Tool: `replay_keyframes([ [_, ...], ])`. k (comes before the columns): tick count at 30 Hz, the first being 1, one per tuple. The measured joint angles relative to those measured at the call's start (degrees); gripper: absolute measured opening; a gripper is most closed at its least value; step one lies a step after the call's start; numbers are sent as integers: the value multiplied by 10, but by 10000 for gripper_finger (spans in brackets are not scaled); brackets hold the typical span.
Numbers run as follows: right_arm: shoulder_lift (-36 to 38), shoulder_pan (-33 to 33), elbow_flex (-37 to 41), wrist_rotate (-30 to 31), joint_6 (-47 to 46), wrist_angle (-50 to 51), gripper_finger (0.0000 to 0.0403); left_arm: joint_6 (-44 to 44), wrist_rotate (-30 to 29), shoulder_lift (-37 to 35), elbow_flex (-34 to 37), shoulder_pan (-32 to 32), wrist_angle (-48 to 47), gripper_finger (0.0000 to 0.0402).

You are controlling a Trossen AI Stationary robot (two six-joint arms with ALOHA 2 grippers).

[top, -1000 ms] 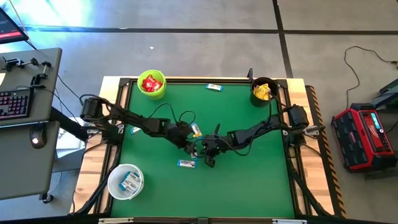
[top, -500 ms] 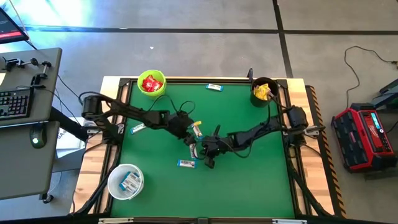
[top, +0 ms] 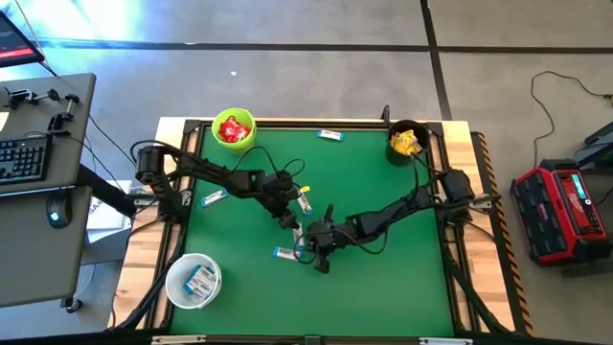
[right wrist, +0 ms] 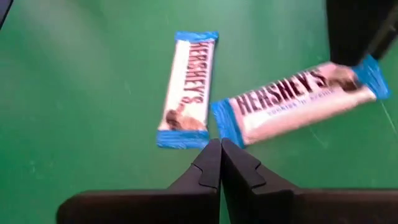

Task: Sort candy by brand, put in halloween buckets
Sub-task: Put the white chocolate into the white bucket

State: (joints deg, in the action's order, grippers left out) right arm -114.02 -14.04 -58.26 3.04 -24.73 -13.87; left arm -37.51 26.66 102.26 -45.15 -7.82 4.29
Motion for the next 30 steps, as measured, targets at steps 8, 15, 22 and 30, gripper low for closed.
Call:
replay_keyframes([
  [8, 1, 1, -63, 5, 29, 77, 0, 23, 19, 1, 0, -9, -1, 213],
  [15, -30, 5, -64, 11, 16, 82, 0, 52, 48, 2, 1, -7, 0, 213],
  [22, -36, 11, -65, 28, -7, 77, 0, 56, 58, 2, 1, -7, 1, 213],
  [30, -37, 19, -65, 28, 8, 78, 0, 52, 72, 2, 1, 0, 60, 213],
])
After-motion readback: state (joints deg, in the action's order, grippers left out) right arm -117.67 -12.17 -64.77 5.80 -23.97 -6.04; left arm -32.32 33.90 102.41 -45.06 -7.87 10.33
